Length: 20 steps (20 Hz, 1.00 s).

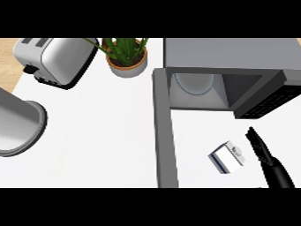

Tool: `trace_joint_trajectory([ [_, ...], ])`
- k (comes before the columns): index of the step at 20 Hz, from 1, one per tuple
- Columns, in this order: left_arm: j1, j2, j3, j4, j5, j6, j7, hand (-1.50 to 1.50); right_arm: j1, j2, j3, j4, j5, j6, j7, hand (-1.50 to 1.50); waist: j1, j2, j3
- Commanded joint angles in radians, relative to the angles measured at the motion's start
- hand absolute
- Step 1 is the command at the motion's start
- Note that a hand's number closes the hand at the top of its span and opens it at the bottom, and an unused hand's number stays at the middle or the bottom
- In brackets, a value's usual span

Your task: Pick up the milk, place it into the microwave and close the microwave

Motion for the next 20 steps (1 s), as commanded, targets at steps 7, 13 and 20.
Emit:
trace_joint_trajectory([
  [7,0.051,-0.018,0.012,-0.130,0.146,-0.014,0.028,-1.50,-0.213,-0.048,-0.032,0.457,0.094,-0.057,-0.260,-1.50,-0.004,0.004,0.001],
  [13,0.092,0.001,0.072,-0.123,0.213,-0.057,-0.004,-1.50,-0.330,-0.039,-0.073,0.696,0.086,-0.068,-0.371,-1.50,0.010,0.005,0.002],
  [20,0.070,0.034,0.074,-0.074,0.225,-0.061,0.006,-1.50,-0.445,-0.012,-0.090,0.839,0.063,-0.033,-0.397,1.50,0.006,0.008,0.003],
])
